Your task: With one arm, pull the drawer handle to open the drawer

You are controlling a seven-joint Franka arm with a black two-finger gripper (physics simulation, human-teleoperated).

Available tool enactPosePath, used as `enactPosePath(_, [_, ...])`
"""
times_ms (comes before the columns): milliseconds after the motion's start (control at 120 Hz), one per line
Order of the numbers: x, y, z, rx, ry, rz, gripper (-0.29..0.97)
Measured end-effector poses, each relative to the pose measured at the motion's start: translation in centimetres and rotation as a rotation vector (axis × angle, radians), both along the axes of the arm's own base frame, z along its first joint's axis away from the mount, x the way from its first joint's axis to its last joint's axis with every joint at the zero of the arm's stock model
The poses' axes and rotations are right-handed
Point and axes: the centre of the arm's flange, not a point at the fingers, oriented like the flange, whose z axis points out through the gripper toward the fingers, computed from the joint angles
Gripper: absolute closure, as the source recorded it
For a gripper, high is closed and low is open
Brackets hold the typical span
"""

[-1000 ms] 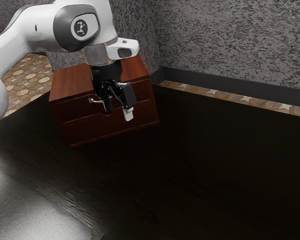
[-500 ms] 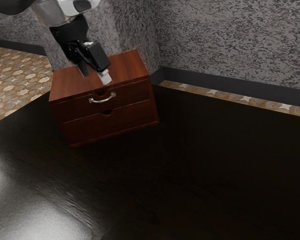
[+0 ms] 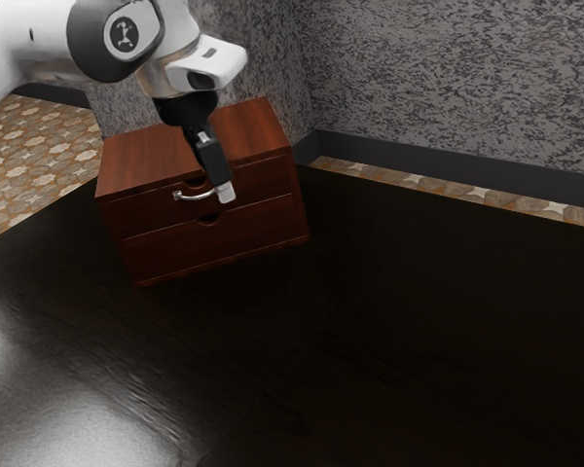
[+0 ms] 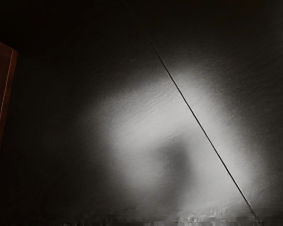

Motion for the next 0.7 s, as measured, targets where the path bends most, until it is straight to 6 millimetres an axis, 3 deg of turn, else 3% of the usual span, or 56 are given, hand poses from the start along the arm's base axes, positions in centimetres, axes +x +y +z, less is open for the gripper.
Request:
enactPosePath(125, [-0.7,2.1,-3.5,-0.003,0.096,-0.026,0.0])
enactPosePath(208, [-3.4,3.7,-4.4,-0.008,0.122,-0.03,0.0])
enactPosePath(292, [-4.3,5.2,-5.0,0.005,0.12,-0.032,0.0])
enactPosePath(500, [-2.4,6.6,-7.4,0.083,0.088,-0.078,0.0])
enactPosePath(700, [-1.0,7.1,-7.3,0.134,0.005,-0.124,0.0])
